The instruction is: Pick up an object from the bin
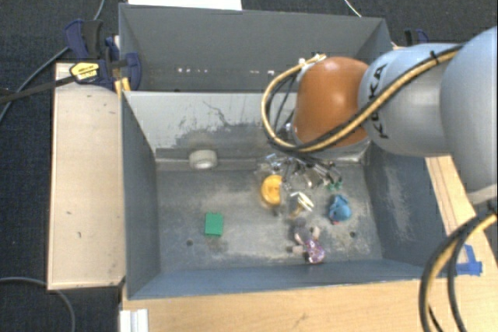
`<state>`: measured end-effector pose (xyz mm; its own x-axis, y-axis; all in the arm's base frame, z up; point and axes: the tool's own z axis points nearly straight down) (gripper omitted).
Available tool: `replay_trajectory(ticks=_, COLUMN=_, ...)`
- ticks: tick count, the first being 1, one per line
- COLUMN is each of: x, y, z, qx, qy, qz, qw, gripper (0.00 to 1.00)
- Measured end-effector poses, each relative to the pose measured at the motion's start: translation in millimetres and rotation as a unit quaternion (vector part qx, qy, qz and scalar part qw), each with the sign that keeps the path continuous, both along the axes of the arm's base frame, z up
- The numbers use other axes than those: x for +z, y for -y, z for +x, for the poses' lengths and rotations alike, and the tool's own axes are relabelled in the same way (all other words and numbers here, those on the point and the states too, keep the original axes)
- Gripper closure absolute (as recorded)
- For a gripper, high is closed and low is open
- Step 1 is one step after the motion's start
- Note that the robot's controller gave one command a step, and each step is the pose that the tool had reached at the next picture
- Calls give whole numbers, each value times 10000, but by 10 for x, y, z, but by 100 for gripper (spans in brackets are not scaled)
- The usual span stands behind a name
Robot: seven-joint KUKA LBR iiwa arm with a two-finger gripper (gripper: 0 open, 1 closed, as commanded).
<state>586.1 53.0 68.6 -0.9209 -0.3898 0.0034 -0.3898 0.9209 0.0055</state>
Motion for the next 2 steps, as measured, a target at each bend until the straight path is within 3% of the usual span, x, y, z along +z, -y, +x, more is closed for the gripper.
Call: replay_trajectory(ticks=2, x=27, y=-2, z=-10, qx=2, qy=-9, qz=1, qw=10000, gripper=100)
